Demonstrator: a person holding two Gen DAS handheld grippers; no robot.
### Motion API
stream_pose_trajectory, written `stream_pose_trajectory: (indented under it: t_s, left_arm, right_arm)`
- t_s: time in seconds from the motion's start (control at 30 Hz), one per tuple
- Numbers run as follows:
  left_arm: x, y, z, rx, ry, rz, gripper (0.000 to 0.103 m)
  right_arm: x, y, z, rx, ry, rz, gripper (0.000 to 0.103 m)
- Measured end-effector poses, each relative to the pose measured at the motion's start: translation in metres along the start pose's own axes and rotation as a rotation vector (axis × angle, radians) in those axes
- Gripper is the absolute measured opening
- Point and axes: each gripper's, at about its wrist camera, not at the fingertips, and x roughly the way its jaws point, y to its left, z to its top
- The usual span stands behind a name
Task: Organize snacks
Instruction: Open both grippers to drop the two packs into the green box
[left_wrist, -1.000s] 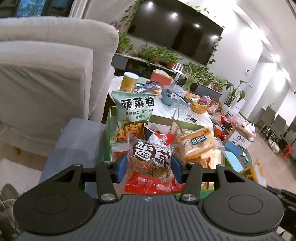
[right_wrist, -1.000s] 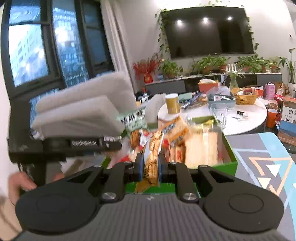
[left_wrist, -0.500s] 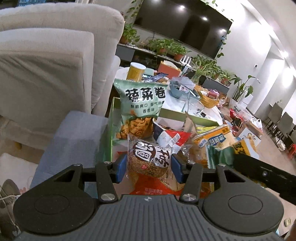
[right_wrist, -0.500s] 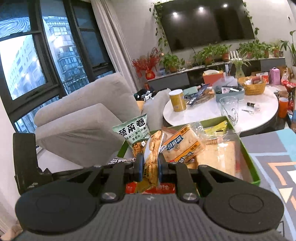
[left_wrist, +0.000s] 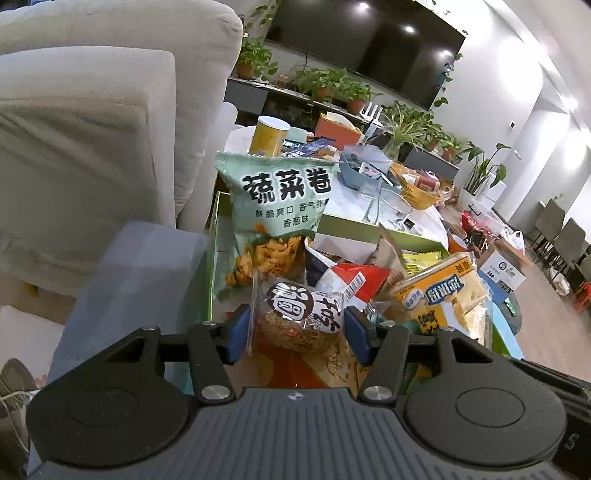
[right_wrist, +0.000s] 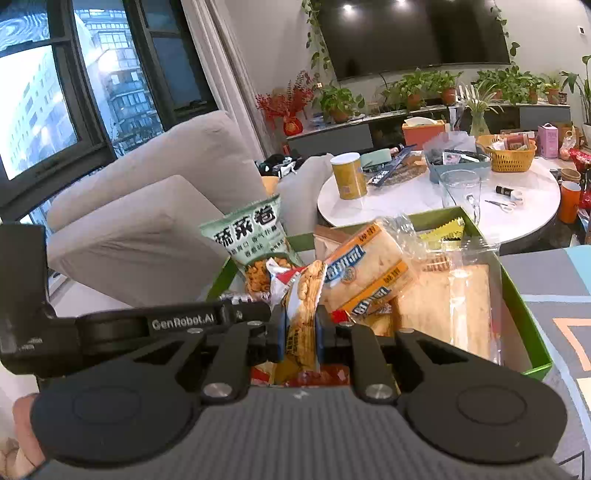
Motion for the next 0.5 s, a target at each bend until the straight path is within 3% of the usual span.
stream_pose_trajectory:
  t_s: [0.33,0.5]
  left_arm:
    - [0.005,-0.022,-0.006,0.111,-0.013,0.075,0.06]
    - [-0.004,-0.025,-0.007,0.135,-0.075,0.127,0.064]
  right_arm:
    - [0.009,-0.004,-0.007,0.003,0.03,-0.015,0.038]
    - [0.001,-0.007,-0.002,0.037,0.02,-0.016,0.043]
